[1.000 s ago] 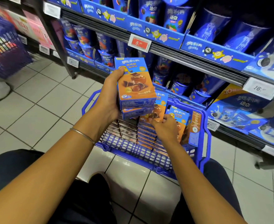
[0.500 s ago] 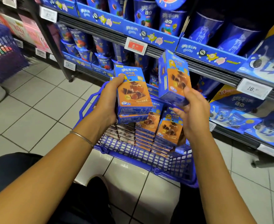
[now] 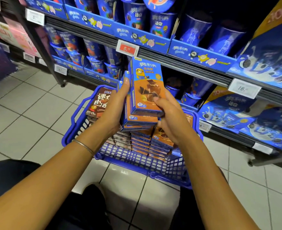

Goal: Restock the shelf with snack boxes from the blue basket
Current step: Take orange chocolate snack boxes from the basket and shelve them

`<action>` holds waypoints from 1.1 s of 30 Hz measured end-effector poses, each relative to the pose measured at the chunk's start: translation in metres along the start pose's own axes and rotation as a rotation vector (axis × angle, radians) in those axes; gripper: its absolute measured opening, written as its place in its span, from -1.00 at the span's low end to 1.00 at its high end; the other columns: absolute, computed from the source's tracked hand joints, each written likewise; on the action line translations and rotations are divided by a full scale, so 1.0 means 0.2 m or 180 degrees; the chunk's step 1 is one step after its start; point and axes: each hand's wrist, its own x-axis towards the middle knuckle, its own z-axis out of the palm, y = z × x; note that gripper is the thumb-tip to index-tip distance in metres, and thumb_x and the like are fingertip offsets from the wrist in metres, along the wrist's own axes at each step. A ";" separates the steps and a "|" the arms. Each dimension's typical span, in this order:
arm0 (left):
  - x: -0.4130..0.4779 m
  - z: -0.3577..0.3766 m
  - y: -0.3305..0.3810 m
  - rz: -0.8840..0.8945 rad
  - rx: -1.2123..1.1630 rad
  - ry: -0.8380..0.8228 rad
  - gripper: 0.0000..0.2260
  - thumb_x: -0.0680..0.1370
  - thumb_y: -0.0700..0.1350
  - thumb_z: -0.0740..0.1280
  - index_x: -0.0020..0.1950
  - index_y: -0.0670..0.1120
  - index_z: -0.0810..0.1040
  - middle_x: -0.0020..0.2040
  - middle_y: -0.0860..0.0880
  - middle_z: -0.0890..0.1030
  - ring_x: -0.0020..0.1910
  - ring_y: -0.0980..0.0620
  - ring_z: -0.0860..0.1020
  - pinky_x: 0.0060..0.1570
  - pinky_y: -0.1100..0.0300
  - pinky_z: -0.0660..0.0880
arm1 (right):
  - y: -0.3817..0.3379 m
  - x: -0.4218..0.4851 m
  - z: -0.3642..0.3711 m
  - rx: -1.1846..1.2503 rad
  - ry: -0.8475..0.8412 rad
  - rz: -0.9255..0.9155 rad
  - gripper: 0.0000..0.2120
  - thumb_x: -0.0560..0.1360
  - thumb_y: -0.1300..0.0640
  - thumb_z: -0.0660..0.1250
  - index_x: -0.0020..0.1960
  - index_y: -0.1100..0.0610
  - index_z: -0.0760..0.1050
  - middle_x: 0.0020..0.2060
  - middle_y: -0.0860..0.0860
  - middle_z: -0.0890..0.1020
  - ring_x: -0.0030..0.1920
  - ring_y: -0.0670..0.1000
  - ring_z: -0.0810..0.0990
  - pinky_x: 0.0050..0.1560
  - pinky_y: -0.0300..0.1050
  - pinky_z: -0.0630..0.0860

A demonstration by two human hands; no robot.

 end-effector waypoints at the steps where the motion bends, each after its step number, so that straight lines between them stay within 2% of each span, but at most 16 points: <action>1: 0.00 0.00 0.01 -0.0039 0.0132 -0.0182 -0.41 0.59 0.40 0.22 0.39 0.02 0.65 0.25 -0.13 0.73 0.19 -0.18 0.72 0.08 -0.08 0.70 | 0.01 0.00 0.00 -0.0082 -0.0002 -0.0048 -0.65 0.63 0.23 0.23 0.34 -0.05 0.51 0.20 0.13 0.66 0.11 0.13 0.68 0.16 0.34 0.59; 3: -0.01 -0.01 0.03 -0.0163 0.0322 -0.0442 -0.45 0.55 0.47 0.24 0.21 0.12 0.76 0.20 -0.06 0.76 0.14 -0.10 0.75 -0.10 0.08 0.71 | 0.02 -0.02 -0.01 -0.0585 -0.0080 -0.0209 -0.63 0.61 0.19 0.24 0.24 -0.25 0.53 0.11 -0.07 0.70 0.11 -0.01 0.69 0.08 0.08 0.64; 6: 0.01 -0.04 0.04 -0.0320 0.0385 -0.0551 -0.53 0.44 0.43 0.40 0.11 0.13 0.79 0.16 -0.05 0.77 0.13 -0.09 0.75 0.01 0.01 0.68 | 0.04 -0.04 -0.03 -0.0821 -0.0391 -0.0112 -0.69 0.61 0.01 0.29 0.13 -0.44 0.52 0.05 -0.21 0.71 0.05 -0.16 0.70 -0.08 -0.25 0.62; 8: 0.02 -0.04 0.03 -0.0292 0.0331 -0.0411 -0.43 0.37 0.38 0.46 0.22 0.04 0.75 0.19 -0.10 0.75 0.21 -0.16 0.72 0.28 -0.16 0.59 | 0.07 -0.02 -0.10 -0.0668 -0.0233 0.0055 -0.80 0.60 -0.18 0.28 0.21 -0.34 0.53 0.08 -0.15 0.71 0.08 -0.10 0.70 -0.02 -0.12 0.67; 9: 0.03 -0.04 0.02 -0.0281 0.0273 -0.0329 -0.35 0.35 0.36 0.47 0.30 -0.01 0.71 0.22 -0.13 0.74 0.26 -0.21 0.69 0.39 -0.23 0.51 | 0.09 0.00 -0.16 -0.0764 0.0098 0.0146 -0.73 0.59 -0.26 0.26 0.24 -0.26 0.54 0.10 -0.11 0.71 0.12 -0.05 0.69 0.07 0.02 0.66; 10: 0.03 -0.04 0.02 -0.0279 0.0232 -0.0273 -0.29 0.33 0.35 0.48 0.35 -0.05 0.68 0.24 -0.15 0.73 0.28 -0.24 0.67 0.45 -0.27 0.46 | 0.12 0.02 -0.22 -0.1073 0.0584 0.0210 -0.65 0.57 -0.30 0.26 0.25 -0.17 0.55 0.10 -0.08 0.69 0.14 -0.01 0.67 0.14 0.11 0.63; 12: 0.02 -0.03 0.01 -0.0301 0.0202 -0.0268 -0.26 0.32 0.35 0.48 0.37 -0.07 0.66 0.24 -0.16 0.73 0.30 -0.26 0.66 0.47 -0.29 0.43 | 0.20 0.05 -0.38 -0.2164 0.1598 0.0291 -0.57 0.54 -0.26 0.31 0.23 0.02 0.55 0.06 -0.01 0.65 0.15 0.09 0.63 0.13 0.07 0.56; 13: 0.02 -0.03 0.00 -0.0328 0.0217 -0.0282 -0.26 0.34 0.36 0.47 0.38 -0.07 0.66 0.24 -0.15 0.73 0.30 -0.26 0.65 0.48 -0.30 0.42 | 0.24 0.06 -0.46 -0.2772 0.1894 0.0494 -0.55 0.53 -0.22 0.34 0.23 0.09 0.54 0.07 0.05 0.63 0.18 0.16 0.60 0.11 0.05 0.53; 15: 0.02 -0.03 -0.01 -0.0357 0.0255 -0.0292 -0.28 0.38 0.37 0.45 0.39 -0.05 0.65 0.25 -0.14 0.73 0.32 -0.25 0.64 0.48 -0.30 0.41 | 0.32 0.06 -0.59 -0.3592 0.1957 0.1065 -0.51 0.51 -0.20 0.36 0.22 0.17 0.52 0.18 0.17 0.55 0.25 0.26 0.51 0.14 0.11 0.52; 17: 0.02 -0.02 -0.01 -0.0386 0.0296 -0.0306 -0.34 0.44 0.36 0.42 0.39 -0.04 0.65 0.25 -0.13 0.73 0.32 -0.24 0.65 0.48 -0.28 0.42 | 0.39 0.05 -0.64 -0.3920 0.1898 0.1399 -0.48 0.50 -0.20 0.36 0.24 0.18 0.51 0.24 0.19 0.47 0.29 0.27 0.44 0.17 0.15 0.49; 19: 0.01 0.00 -0.01 -0.0397 0.0372 -0.0330 -0.40 0.48 0.34 0.39 0.36 -0.02 0.67 0.23 -0.11 0.74 0.27 -0.21 0.68 0.44 -0.26 0.46 | 0.46 0.04 -0.62 -0.4119 0.1984 0.1319 -0.48 0.48 -0.18 0.39 0.25 0.18 0.49 0.21 0.19 0.44 0.27 0.26 0.44 0.15 0.15 0.49; 22: -0.01 0.02 -0.03 -0.0411 0.0577 -0.0373 -0.59 0.52 0.36 0.35 0.13 0.11 0.75 0.16 -0.04 0.77 0.14 -0.10 0.74 0.25 -0.16 0.56 | 0.53 0.03 -0.58 -0.4452 0.2124 0.1018 -0.50 0.45 -0.11 0.44 0.25 0.16 0.47 0.19 0.17 0.43 0.22 0.22 0.44 0.10 0.12 0.50; 24: -0.01 0.04 -0.04 -0.0478 0.0652 -0.0377 -0.63 0.53 0.37 0.34 0.01 0.14 0.77 0.13 -0.03 0.78 0.10 -0.08 0.76 0.13 -0.07 0.58 | 0.57 0.03 -0.56 -0.4469 0.2210 0.0852 -0.50 0.46 -0.09 0.44 0.28 0.13 0.45 0.19 0.16 0.42 0.22 0.20 0.42 0.09 0.12 0.51; 26: -0.01 0.05 -0.04 -0.0500 0.0658 -0.0402 -0.64 0.57 0.35 0.33 -0.01 0.14 0.77 0.11 -0.03 0.78 0.06 -0.06 0.77 0.03 0.00 0.59 | 0.60 0.02 -0.55 -0.4347 0.2166 0.0761 -0.46 0.47 -0.08 0.43 0.37 0.08 0.40 0.20 0.15 0.42 0.25 0.20 0.42 0.12 0.14 0.51; 29: -0.01 0.05 -0.05 -0.0508 0.0624 -0.0391 -0.62 0.58 0.34 0.33 0.12 0.10 0.73 0.13 -0.03 0.78 0.11 -0.08 0.76 0.15 -0.07 0.59 | 0.60 0.02 -0.55 -0.3925 0.2225 0.0650 -0.43 0.50 -0.01 0.41 0.45 0.05 0.33 0.25 0.16 0.45 0.28 0.23 0.43 0.15 0.16 0.49; 33: -0.01 0.05 -0.05 -0.0506 0.0672 -0.0350 -0.60 0.56 0.37 0.33 0.12 0.11 0.72 0.13 -0.02 0.78 0.13 -0.10 0.75 0.23 -0.12 0.56 | 0.49 0.02 -0.53 -0.2917 0.2999 0.0081 -0.52 0.51 -0.03 0.37 0.38 0.07 0.43 0.25 0.15 0.49 0.28 0.21 0.40 0.13 0.15 0.48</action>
